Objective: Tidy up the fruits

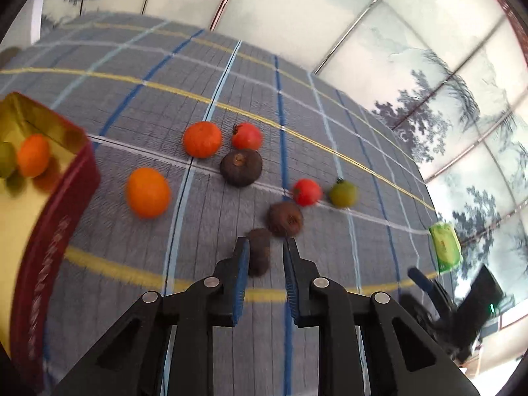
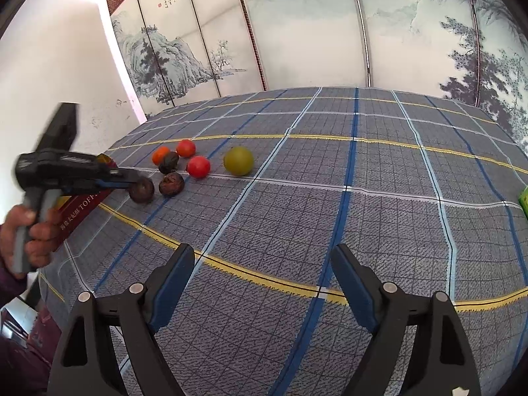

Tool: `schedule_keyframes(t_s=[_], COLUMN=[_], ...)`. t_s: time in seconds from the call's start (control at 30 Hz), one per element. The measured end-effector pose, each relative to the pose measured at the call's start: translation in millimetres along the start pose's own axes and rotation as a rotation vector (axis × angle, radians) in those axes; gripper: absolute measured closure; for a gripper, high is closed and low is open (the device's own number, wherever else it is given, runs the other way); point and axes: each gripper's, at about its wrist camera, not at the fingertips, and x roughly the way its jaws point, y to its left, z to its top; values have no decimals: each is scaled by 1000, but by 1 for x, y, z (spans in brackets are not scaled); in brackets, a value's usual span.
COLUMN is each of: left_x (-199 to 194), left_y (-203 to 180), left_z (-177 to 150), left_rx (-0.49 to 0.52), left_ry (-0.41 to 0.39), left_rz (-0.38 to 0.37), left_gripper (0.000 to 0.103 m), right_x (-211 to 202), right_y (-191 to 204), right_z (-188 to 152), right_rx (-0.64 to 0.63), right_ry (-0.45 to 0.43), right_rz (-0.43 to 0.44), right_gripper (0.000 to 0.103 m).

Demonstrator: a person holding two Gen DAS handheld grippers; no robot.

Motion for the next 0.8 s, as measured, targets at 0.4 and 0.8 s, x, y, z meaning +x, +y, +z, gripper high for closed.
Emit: schedule_keyframes(t_s=[0.4,0.8], left_x=[-58,-64], left_y=[4,13], left_z=[-29,-39], left_rx=[10,8], left_ry=[-47,-35], left_rz=[1,-1], left_gripper=[81,81], right_x=[20,79], right_y=[20,30], right_z=[26,73], right_rx=[-26,-114], right_ry=[37,74], right_rz=[77,55], right_gripper=[20,20])
